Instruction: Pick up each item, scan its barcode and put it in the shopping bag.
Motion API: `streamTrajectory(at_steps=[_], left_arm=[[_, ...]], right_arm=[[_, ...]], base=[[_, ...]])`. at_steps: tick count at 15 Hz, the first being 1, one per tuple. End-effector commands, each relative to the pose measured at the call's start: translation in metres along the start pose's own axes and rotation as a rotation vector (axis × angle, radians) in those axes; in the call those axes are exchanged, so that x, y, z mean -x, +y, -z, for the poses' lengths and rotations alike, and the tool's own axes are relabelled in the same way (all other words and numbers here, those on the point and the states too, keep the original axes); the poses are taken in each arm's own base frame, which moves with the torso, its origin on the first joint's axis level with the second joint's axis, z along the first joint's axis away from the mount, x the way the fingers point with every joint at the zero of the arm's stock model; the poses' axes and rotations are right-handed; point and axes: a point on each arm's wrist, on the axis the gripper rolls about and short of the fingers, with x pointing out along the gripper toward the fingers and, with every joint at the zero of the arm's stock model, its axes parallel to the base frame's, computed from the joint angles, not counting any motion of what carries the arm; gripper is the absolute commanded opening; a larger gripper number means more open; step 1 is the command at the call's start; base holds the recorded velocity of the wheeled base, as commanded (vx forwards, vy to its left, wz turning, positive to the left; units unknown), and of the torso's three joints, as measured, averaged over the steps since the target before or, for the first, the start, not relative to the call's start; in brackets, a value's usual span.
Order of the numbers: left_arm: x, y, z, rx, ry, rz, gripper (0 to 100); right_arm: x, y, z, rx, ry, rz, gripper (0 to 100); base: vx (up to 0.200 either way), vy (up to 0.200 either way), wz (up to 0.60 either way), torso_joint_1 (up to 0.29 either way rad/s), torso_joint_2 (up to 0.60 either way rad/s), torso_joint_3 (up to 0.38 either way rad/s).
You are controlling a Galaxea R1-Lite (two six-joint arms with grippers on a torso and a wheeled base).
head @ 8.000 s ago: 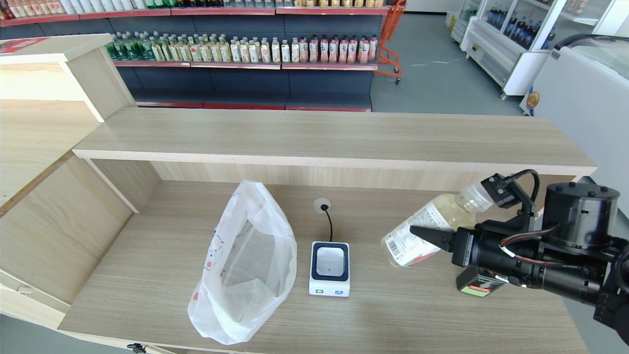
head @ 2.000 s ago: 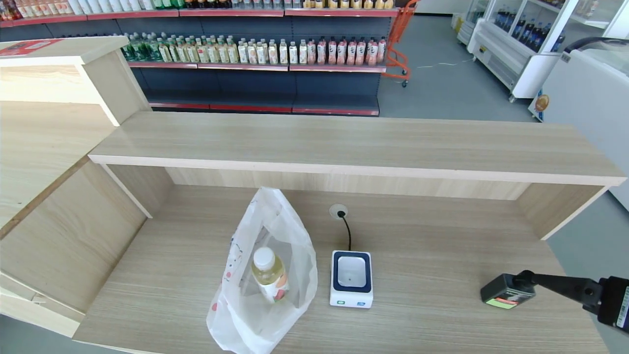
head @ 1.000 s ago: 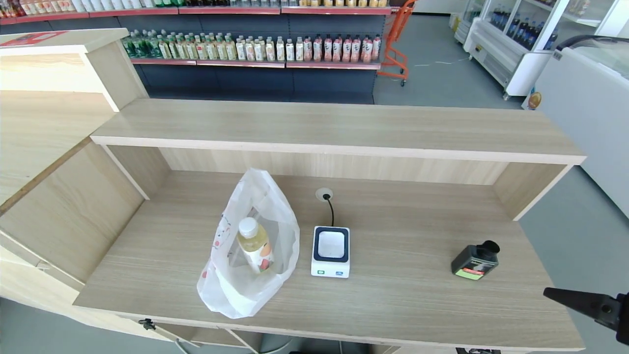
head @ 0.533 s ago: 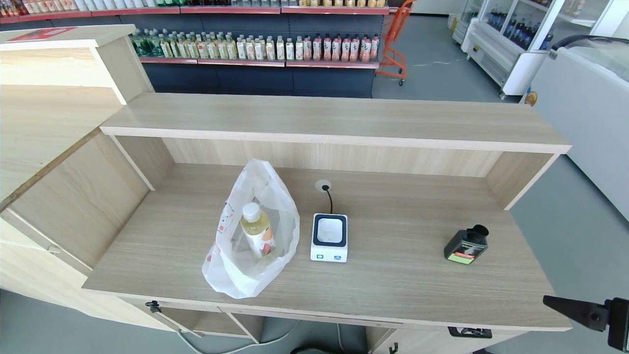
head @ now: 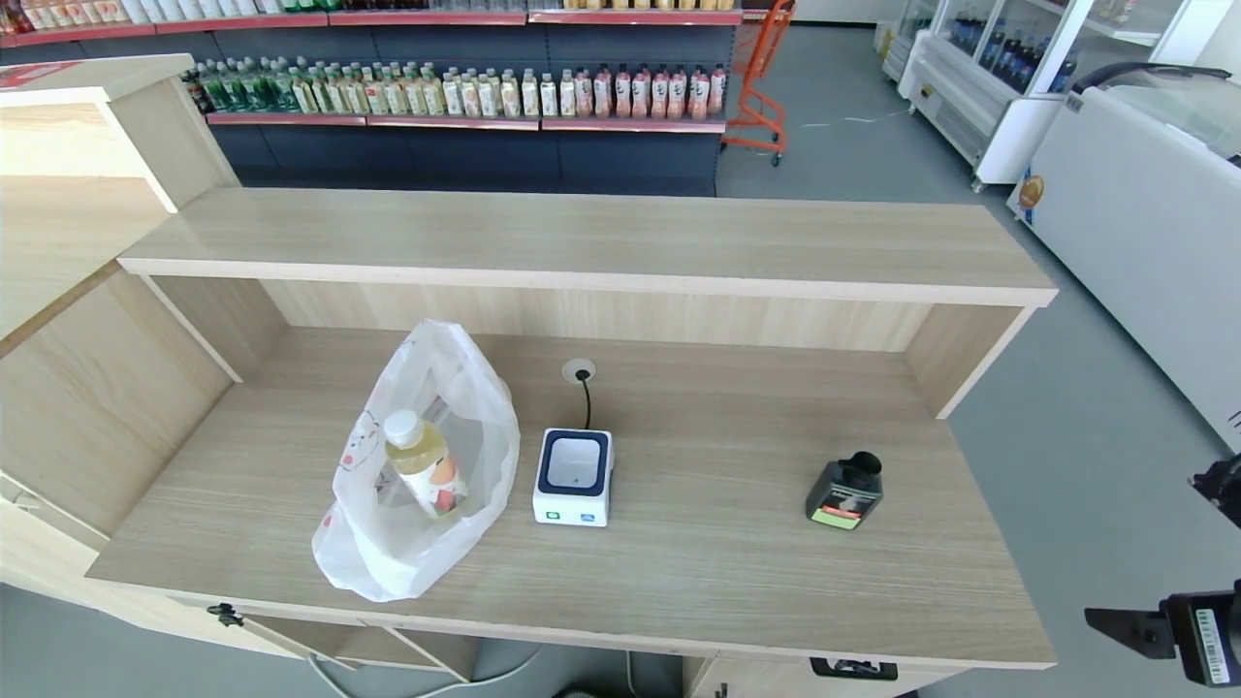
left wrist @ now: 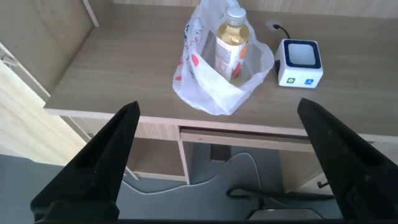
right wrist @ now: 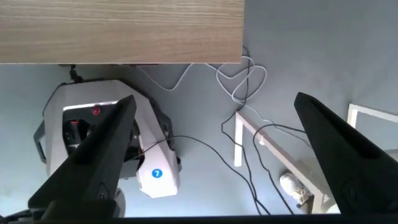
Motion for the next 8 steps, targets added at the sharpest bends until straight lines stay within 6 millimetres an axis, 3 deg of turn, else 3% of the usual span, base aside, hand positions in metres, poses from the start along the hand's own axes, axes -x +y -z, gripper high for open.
streamTrajectory(at_steps=[1,5,8], left_arm=[[0.000,0.000,0.000,0.000,-0.001,0.000,100],[0.000,0.000,0.000,0.002,-0.001,0.000,100],[0.000,0.000,0.000,0.002,-0.001,0.000,100]], right_arm=[[-0.018,0.000,-0.009,0.061,0.068,-0.009,100],[-0.065,0.008,-0.033,0.262,0.036,-0.046,100],[-0.099,0.043,-0.042,0.359,-0.040,-0.224,100]], base=[[0.000,0.000,0.00,0.000,0.00,0.000],[0.000,0.000,0.00,0.000,0.00,0.000],[0.000,0.000,0.00,0.000,0.00,0.000]])
